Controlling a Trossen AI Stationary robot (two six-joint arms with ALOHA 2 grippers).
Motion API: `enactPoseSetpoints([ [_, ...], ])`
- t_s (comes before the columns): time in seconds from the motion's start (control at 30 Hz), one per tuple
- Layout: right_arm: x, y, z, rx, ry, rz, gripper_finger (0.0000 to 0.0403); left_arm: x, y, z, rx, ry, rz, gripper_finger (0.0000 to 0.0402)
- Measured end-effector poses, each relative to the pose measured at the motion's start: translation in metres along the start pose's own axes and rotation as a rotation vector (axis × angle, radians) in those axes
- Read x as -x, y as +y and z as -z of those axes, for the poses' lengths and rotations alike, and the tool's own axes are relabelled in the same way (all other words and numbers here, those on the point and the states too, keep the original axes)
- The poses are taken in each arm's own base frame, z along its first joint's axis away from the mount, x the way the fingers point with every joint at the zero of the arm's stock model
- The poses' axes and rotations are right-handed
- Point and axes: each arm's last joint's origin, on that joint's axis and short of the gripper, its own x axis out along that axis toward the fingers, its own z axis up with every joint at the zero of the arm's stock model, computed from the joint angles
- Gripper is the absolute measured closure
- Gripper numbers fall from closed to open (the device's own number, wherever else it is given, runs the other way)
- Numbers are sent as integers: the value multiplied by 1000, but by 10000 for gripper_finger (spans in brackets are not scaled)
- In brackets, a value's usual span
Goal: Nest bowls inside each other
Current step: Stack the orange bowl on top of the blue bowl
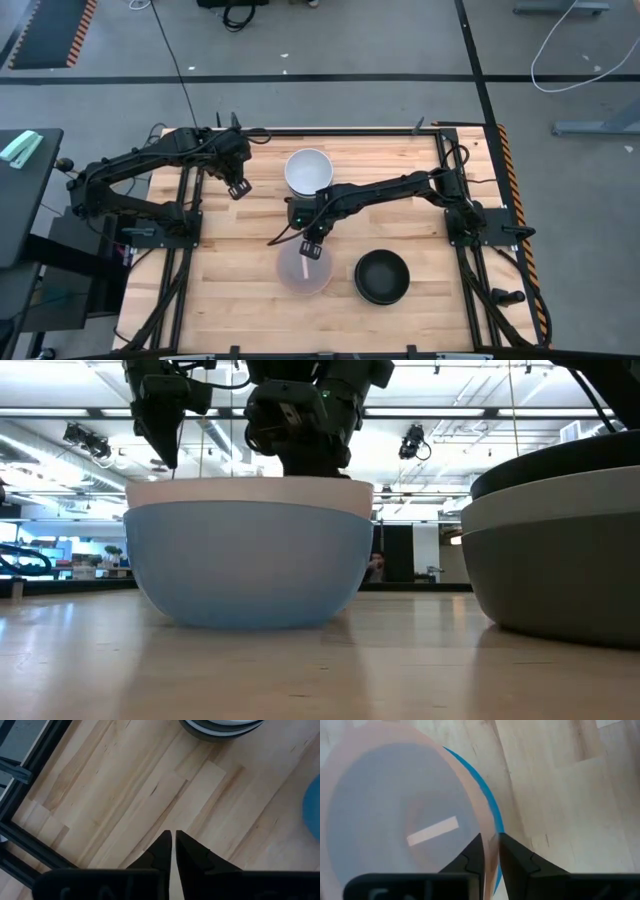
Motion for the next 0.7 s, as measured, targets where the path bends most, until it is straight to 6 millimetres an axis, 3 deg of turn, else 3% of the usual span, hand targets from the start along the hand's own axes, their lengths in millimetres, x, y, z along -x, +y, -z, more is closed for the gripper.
enactPoseSetpoints([
  [0.3, 7, 0, 0, 1, 5, -31, 323, 0, 0, 0, 0, 0, 0, 396],
  [0.57, 17, 1, 0, 9, -7, -38, 298, 0, 0, 0, -9, -1, 4, 370],
  [0.7, 14, 2, 0, 25, 11, -75, 292, 0, -1, 0, -12, 1, 35, 379],
])
